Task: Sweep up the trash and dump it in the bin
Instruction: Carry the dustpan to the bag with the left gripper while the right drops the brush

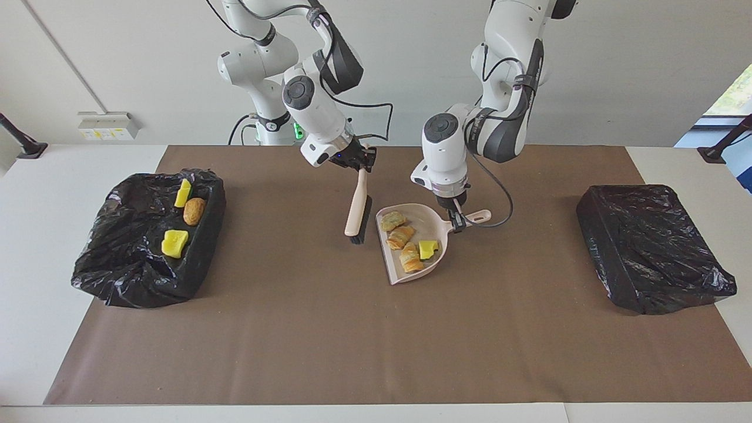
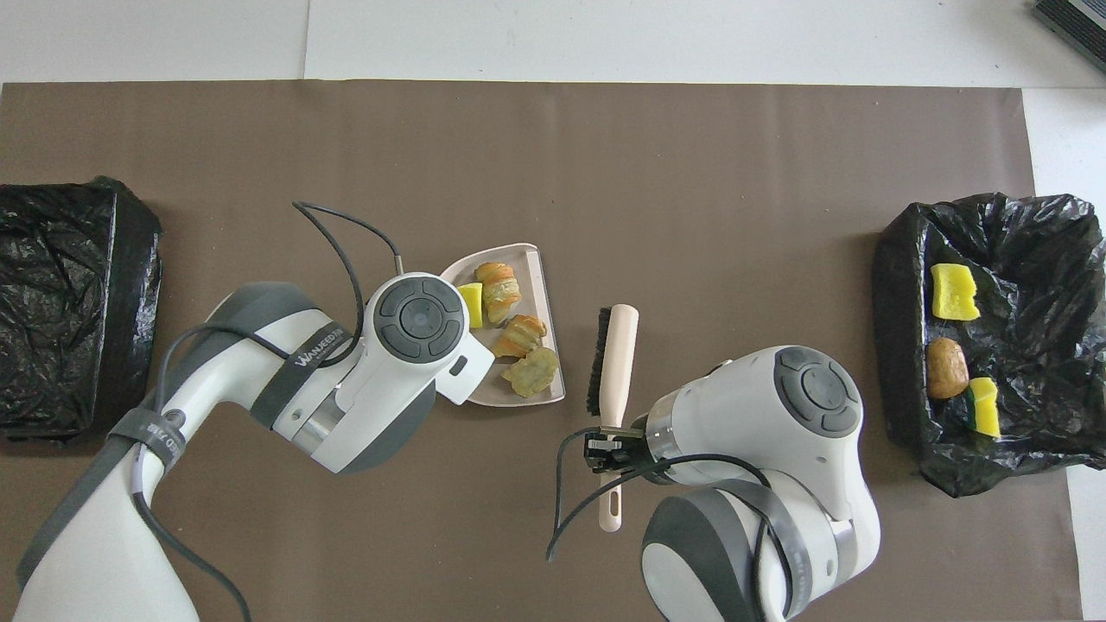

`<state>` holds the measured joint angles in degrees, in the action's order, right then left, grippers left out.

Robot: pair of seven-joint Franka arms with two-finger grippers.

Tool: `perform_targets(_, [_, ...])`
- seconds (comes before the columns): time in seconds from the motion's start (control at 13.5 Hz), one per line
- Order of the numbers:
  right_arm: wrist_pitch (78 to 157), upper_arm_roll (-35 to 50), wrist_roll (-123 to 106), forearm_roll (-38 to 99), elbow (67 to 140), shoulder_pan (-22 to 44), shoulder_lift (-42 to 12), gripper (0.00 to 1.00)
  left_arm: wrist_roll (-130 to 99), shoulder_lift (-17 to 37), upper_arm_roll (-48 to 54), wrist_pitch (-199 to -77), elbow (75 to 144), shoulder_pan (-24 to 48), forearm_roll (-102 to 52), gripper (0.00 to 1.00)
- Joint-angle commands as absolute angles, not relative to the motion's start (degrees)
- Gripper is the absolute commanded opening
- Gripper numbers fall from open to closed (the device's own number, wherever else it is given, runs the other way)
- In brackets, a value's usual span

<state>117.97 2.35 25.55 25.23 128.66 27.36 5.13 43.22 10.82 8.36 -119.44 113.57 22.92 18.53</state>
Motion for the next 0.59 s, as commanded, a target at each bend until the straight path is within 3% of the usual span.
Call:
perform_targets(0.0, [116.11, 3.08, 32.49, 18.91, 129.46, 27.50, 7.90, 0.00, 47.88, 4.76, 8.52, -116.65, 115.75, 18.65, 17.84, 0.00])
perform_targets(0.22, [115.49, 3.25, 35.33, 18.90, 134.19, 30.31, 11.94, 0.00, 59.62, -0.16, 8.61, -115.23, 115.58, 9.97, 17.84, 0.00])
perform_targets(0.37, [115.40, 3.60, 39.61, 18.02, 137.53, 37.74, 12.74, 0.00, 69.65, -2.63, 8.09, -115.22, 115.05, 4.68, 17.05, 0.00])
perform_targets(0.52, [114.35, 3.60, 42.71, 15.39, 138.68, 40.25, 13.96, 0.00, 76.00, -3.78, 7.73, -114.96, 113.91, -2.60, 16.62, 0.00])
